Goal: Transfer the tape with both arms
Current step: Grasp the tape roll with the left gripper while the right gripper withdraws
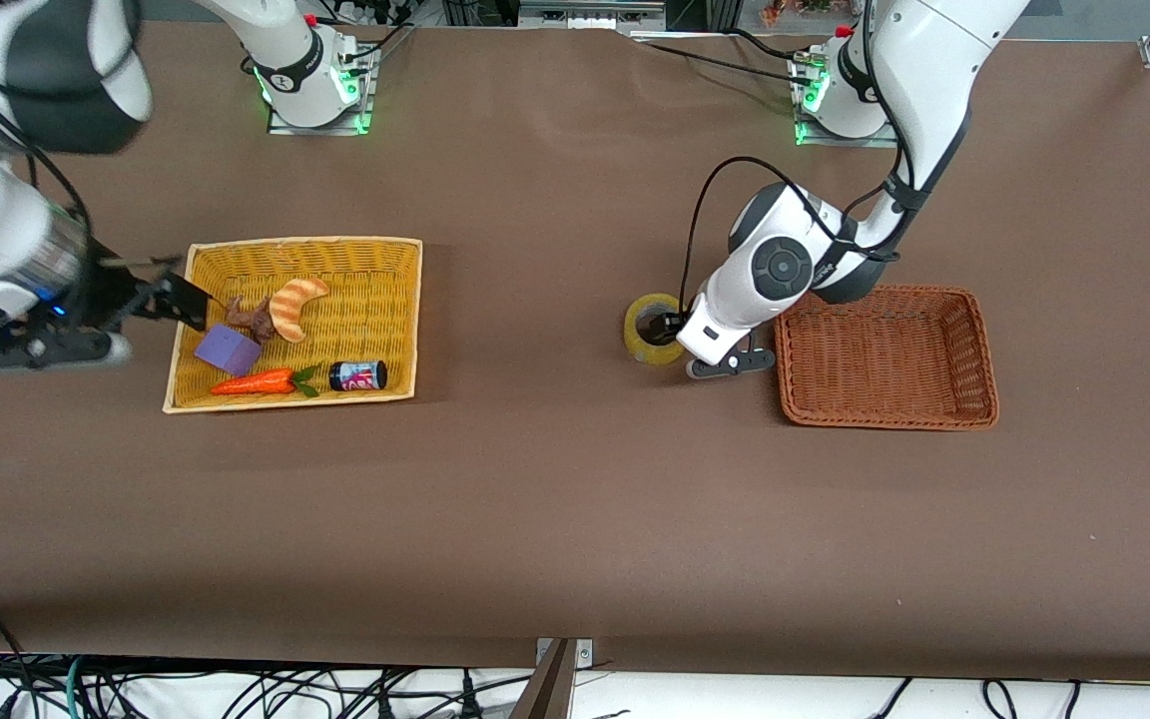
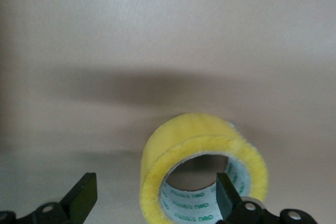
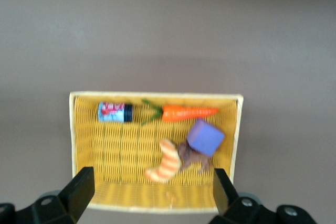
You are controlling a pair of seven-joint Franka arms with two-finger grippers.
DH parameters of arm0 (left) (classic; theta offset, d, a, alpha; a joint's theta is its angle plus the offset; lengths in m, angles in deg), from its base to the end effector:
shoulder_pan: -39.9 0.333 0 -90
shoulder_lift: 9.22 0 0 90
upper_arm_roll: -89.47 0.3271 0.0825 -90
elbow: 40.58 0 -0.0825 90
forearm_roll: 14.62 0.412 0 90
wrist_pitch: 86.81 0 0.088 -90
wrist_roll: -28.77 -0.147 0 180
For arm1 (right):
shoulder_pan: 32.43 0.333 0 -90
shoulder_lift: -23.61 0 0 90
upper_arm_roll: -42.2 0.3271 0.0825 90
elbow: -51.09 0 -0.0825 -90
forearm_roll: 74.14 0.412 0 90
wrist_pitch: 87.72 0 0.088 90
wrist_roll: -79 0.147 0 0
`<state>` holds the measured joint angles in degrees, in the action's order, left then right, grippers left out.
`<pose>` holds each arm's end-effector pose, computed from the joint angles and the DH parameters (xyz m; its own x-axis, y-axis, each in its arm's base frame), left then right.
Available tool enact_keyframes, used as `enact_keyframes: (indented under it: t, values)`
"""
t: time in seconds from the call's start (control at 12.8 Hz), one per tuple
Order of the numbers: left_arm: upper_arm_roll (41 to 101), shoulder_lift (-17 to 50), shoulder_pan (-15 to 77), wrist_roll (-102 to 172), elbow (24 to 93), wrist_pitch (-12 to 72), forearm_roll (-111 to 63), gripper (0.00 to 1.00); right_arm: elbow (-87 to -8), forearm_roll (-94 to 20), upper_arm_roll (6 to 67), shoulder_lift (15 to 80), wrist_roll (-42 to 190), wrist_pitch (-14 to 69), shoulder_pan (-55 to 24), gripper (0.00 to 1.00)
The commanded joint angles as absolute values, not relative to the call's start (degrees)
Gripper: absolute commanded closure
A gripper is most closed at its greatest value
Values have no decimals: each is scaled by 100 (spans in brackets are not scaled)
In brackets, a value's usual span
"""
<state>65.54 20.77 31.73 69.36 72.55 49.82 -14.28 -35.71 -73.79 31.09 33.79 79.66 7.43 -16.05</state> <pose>0.5297 -0.3353 0.1662 0.9675 0.1729 -0.1848 0.1942 -0.9755 0.1038 0.6370 0.0681 0.5244 0.9962 0.0818 -0.0283 0.0826 -0.9962 0.0283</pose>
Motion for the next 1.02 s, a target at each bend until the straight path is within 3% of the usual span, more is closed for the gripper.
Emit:
enact_keyframes:
  t: [0.0, 0.08, 0.23, 0.7, 0.78, 0.86, 0.94]
  values:
    - [6302, 1952, 3173, 7734, 7473, 5065, -709, 0, -5001, -7502, 4024, 2391, 7953, 1138, -2782, 0]
    - [6258, 1961, 3173, 7946, 7517, 5065, -471, 0, -5521, -7502, 4131, 2118, 7953, 1490, -2943, 0]
    - [6249, 2039, 3173, 8036, 7553, 5082, -171, 0, -5728, -7502, 4446, 1887, 7944, 1651, -3329, 0]
    - [6258, 2373, 3182, 8378, 7544, 5460, 338, 0, -4744, -7458, 4607, 2000, 7944, 737, -3542, 0]
    - [6258, 2452, 3173, 8553, 7544, 5539, 531, 5, -4683, -7450, 4580, 2061, 7953, 746, -3533, 0]
    - [6249, 2505, 3173, 8781, 7535, 5540, 751, 24, -4499, -7441, 4571, 2184, 7961, 729, -3533, 0]
    - [6240, 2497, 3173, 9053, 7518, 5540, 822, 67, -4367, -7449, 4563, 2307, 7970, 729, -3525, 0]
